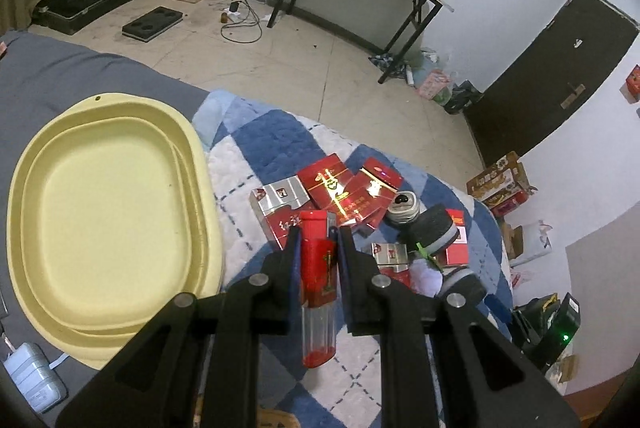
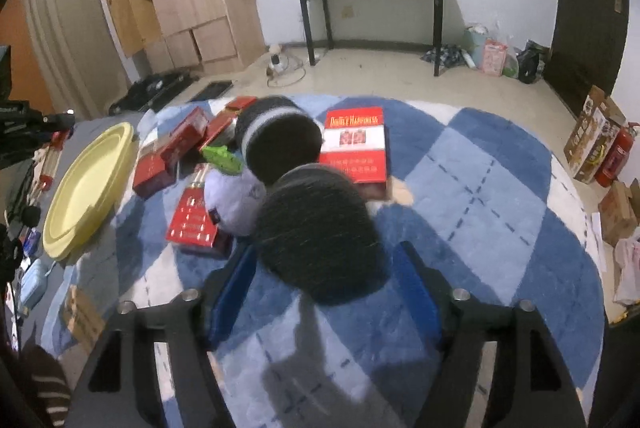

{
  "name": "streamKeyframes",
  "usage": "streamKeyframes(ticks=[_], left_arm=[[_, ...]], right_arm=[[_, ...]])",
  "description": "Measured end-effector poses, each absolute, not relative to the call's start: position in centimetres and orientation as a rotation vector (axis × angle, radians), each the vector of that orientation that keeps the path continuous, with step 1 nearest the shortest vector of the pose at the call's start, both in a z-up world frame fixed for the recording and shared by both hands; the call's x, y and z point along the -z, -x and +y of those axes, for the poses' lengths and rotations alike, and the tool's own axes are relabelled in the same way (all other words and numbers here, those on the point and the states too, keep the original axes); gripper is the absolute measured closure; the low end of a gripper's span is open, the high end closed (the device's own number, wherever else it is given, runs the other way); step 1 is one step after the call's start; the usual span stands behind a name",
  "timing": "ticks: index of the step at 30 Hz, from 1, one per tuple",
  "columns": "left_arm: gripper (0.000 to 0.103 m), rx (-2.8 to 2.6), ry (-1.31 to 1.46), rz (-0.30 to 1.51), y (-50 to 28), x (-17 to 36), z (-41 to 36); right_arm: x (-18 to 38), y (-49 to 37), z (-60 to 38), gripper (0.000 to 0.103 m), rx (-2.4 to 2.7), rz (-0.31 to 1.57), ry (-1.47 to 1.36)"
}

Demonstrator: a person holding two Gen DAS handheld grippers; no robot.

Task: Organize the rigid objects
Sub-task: 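Carry the lighter and foam cylinder into the yellow tray and open both tools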

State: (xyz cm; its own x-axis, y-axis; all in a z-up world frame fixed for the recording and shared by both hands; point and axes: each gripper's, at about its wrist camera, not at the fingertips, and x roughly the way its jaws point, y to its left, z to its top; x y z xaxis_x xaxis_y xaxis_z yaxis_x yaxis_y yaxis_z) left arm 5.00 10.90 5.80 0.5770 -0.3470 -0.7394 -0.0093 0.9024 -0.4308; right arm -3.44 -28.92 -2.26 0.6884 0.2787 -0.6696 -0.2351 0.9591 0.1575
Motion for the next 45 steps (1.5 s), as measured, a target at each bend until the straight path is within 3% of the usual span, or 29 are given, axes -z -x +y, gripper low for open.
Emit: streamKeyframes(ticks=[4,11,14,15,21,26,30,33,39,45], left_arm=[[0.084,0.201,0.422,0.945,-5.1,-5.6,11.0],[0.084,0.194,0.424,0.941,-5.1,-5.8,11.2],[0.084,0.188,0.419,0.944,-5.1,-5.7,11.2],[0.084,0.184,0.415,0.946,-5.1,-5.7,11.2],[0.084,0.157,0.390,0.925,-5.4,-6.9,12.4],[0.084,0.083,0.405,0.863,-5.8,-9.5,18.0],[0.089,-0.005,0.404,0.882,-6.9,-8.9,23.0],[0.090,-0.085,0.436,0.927,-7.6,-6.5,26.2],[0.098,-0.118,0.509,1.030,-9.3,-0.6,29.6],[0.099,-0.174,0.546,1.088,-9.3,2.3,31.6]], right_arm=[[2.3,2.6,-28.0,0.022,-0.304,0.737,-0.036],[3.3,2.5,-24.6,0.015,-0.394,0.759,0.054],[4.6,1.5,-23.7,0.018,-0.403,0.786,0.087],[5.2,1.0,-23.4,0.028,-0.418,0.803,0.097],[5.6,1.0,-23.4,0.031,-0.444,0.805,0.111],[0.0,2.9,-24.8,0.031,-0.431,0.691,0.026],[-5.4,3.3,-17.5,0.031,-0.599,0.593,0.094],[-6.3,1.8,-10.6,0.030,-0.722,0.580,0.093],[-2.4,-2.1,3.9,0.031,-0.872,0.653,0.230],[2.0,-4.8,10.6,0.030,-0.876,0.720,0.372]])
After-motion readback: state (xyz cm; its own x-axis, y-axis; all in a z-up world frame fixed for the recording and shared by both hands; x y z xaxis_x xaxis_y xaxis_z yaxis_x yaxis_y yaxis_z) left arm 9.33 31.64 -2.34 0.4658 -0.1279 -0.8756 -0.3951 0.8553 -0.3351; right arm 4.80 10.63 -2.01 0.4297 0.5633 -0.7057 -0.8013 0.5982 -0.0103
